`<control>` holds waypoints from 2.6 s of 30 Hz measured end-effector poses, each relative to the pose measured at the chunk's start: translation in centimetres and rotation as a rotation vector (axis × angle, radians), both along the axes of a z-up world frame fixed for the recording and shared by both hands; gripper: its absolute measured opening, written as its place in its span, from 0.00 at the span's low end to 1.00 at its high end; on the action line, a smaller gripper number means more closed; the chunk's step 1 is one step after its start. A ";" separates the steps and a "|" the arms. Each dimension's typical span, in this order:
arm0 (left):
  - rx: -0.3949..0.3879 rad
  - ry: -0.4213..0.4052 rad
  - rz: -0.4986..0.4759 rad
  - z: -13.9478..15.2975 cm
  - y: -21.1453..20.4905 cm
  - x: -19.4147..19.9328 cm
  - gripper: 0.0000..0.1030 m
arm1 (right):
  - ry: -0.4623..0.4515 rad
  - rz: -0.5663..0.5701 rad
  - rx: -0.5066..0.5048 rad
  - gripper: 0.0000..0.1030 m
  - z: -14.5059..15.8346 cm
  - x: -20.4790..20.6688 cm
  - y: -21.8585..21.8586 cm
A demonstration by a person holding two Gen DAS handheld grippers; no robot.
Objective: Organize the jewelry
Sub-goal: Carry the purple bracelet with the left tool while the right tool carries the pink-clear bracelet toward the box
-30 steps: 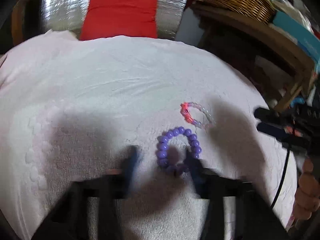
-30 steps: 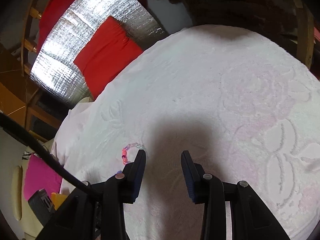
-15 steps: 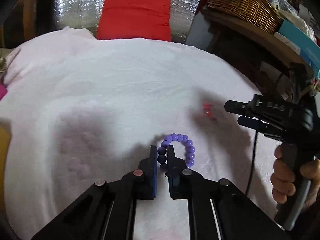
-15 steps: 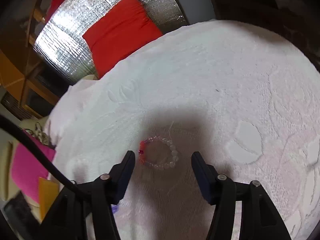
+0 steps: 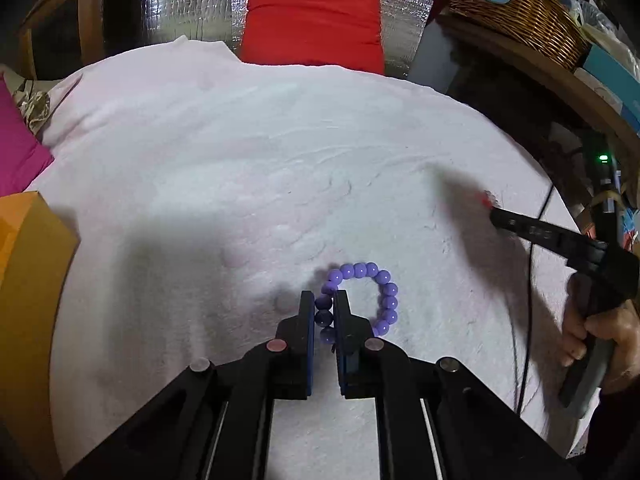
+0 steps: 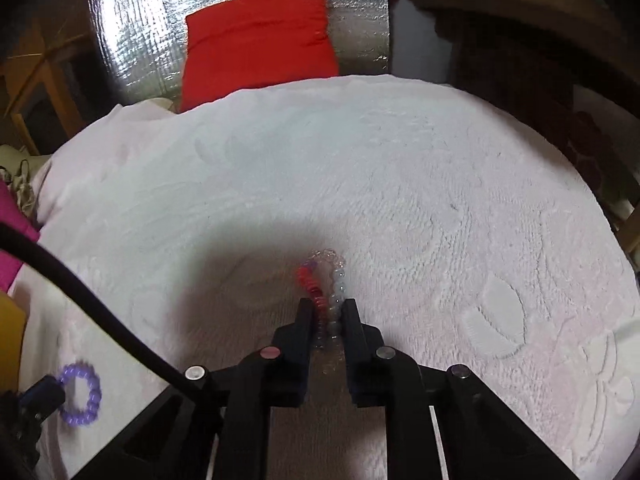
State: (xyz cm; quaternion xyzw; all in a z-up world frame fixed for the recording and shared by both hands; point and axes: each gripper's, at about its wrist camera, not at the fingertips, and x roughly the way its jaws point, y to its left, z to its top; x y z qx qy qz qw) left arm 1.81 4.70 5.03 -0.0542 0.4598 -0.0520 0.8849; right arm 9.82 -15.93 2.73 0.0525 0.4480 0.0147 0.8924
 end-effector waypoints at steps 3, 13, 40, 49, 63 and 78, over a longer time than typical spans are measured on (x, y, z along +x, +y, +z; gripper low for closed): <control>-0.003 0.011 -0.016 0.0 0.3 -0.5 0.09 | 0.062 0.018 0.113 0.15 0.5 -0.9 -0.8; -0.013 0.050 -0.065 -0.2 1.2 -3.3 0.09 | 0.156 0.119 0.361 0.15 1.2 -7.2 -0.9; -0.027 -0.035 -0.058 1.1 0.8 -2.9 0.09 | 0.084 0.235 0.205 0.10 2.3 -8.5 3.0; -0.030 -0.132 -0.061 4.1 0.9 -5.0 0.09 | 0.079 0.201 0.420 0.10 3.4 -8.1 -0.1; 0.030 -0.138 -0.064 3.7 -0.2 -5.5 0.09 | 0.130 0.139 0.132 0.22 2.4 -7.8 2.5; 0.114 -0.170 -0.036 4.3 -0.3 -5.8 0.09 | 0.078 0.192 -0.081 0.08 0.6 -7.5 6.5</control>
